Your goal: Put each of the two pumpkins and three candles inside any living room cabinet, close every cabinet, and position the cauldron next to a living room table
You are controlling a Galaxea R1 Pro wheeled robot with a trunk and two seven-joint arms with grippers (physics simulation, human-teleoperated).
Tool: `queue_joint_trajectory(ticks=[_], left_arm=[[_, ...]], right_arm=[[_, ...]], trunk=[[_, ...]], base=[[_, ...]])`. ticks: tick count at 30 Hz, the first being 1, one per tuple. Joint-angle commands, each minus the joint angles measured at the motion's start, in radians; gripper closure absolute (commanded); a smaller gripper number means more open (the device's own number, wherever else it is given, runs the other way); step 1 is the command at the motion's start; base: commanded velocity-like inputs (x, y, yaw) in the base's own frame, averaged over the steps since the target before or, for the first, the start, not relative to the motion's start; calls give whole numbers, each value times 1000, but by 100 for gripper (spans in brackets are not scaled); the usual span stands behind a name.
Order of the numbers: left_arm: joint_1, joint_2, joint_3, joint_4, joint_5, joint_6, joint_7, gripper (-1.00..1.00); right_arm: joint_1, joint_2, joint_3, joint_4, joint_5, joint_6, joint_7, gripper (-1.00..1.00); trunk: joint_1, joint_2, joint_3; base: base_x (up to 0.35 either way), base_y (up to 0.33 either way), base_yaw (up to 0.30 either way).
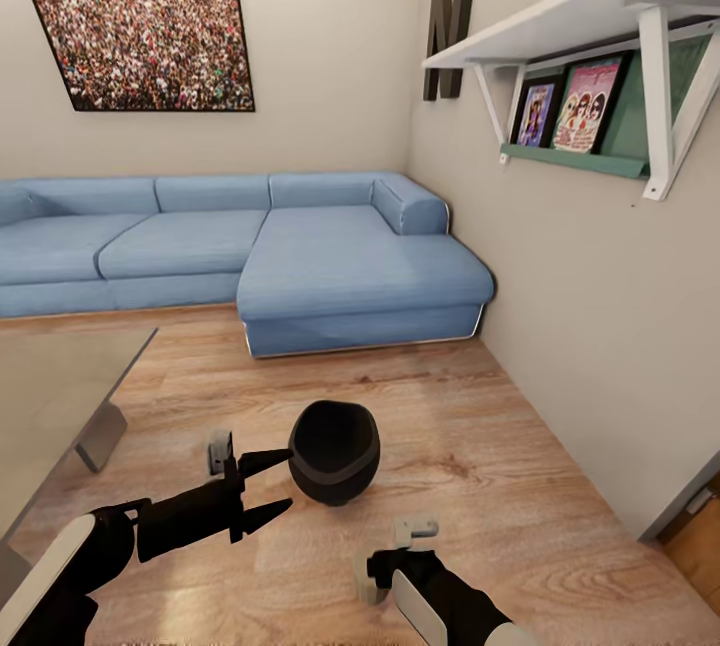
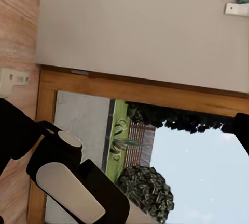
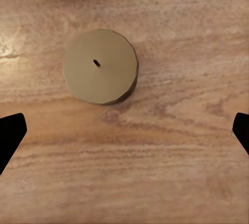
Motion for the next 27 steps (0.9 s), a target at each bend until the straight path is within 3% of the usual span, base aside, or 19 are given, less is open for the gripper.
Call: queue_joint_trajectory(ticks=[1, 27], left_arm=[[-1, 1, -1, -1, 11, 0, 9, -100], [-1, -1, -7, 0, 11, -1, 9, -100]], right_arm=[[-1, -1, 7, -2, -8, 3, -8, -100], [-1, -1, 10, -4, 7, -3, -1, -100]], trunk=[[0, -1, -5], [11, -7, -102]], base=[[0, 0, 0], [0, 0, 0]])
